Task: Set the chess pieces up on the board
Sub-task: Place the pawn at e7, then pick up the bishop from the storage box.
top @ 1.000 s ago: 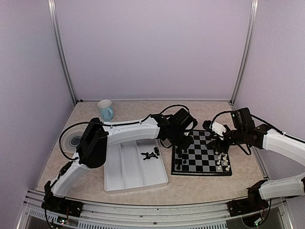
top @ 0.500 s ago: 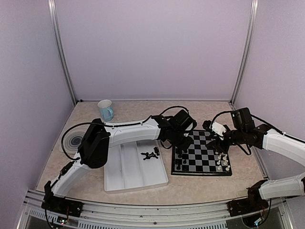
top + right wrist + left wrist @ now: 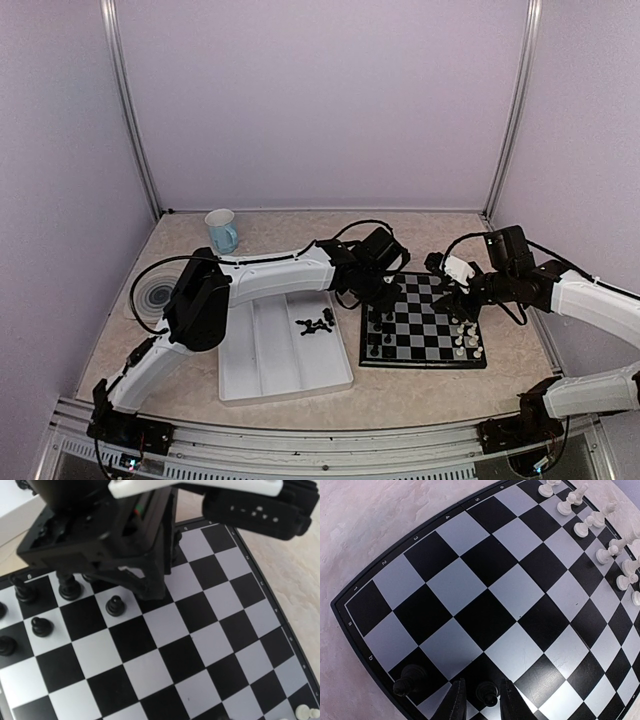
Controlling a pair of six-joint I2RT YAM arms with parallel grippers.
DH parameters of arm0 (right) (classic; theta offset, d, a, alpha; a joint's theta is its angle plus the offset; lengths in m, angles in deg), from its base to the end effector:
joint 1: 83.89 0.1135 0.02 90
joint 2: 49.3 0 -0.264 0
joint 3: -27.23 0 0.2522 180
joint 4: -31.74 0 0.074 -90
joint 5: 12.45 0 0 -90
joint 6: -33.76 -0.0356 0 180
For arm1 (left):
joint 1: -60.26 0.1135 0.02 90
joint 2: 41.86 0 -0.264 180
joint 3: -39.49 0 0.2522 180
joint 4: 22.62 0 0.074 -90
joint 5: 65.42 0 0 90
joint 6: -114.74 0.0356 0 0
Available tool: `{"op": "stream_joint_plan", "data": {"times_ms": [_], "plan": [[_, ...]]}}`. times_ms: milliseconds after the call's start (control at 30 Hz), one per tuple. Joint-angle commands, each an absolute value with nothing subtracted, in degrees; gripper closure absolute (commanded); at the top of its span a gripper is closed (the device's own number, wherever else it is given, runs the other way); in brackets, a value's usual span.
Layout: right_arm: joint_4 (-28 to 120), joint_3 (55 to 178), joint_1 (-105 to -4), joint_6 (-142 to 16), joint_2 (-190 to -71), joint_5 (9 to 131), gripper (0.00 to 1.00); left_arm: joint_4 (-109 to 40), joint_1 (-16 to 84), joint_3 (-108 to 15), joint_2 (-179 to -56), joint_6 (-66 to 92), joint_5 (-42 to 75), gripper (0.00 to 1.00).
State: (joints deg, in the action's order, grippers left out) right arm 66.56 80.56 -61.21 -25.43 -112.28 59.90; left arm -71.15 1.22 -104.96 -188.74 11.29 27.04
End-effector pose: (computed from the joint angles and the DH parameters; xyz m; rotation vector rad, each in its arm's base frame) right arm 0.2041 0.0970 0.2308 -1.1761 1.9989 0.2896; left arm 0.2905 -0.4812 0.1620 0.9605 2.3351 -0.4855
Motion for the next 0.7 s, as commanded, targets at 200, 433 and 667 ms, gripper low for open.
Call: {"op": "stream_joint_plan", "data": {"times_ms": [200, 433, 667], "plan": [[66.07, 80.23, -62.12, -25.54, -112.40, 59.40, 0.50, -66.93, 1.22, -104.78, -183.90, 10.94, 27.20, 0.62], [66.57, 80.20, -62.22, -25.35, -111.44, 58.77, 0.50, -64.96, 1.81, -92.83, -169.06, 11.70, 31.78, 0.50], [69.31, 81.93, -62.09, -22.56, -111.60, 54.20, 0.55, -64.51, 7.18, -64.35, -150.85, 8.33, 32.90, 0.49]]}}
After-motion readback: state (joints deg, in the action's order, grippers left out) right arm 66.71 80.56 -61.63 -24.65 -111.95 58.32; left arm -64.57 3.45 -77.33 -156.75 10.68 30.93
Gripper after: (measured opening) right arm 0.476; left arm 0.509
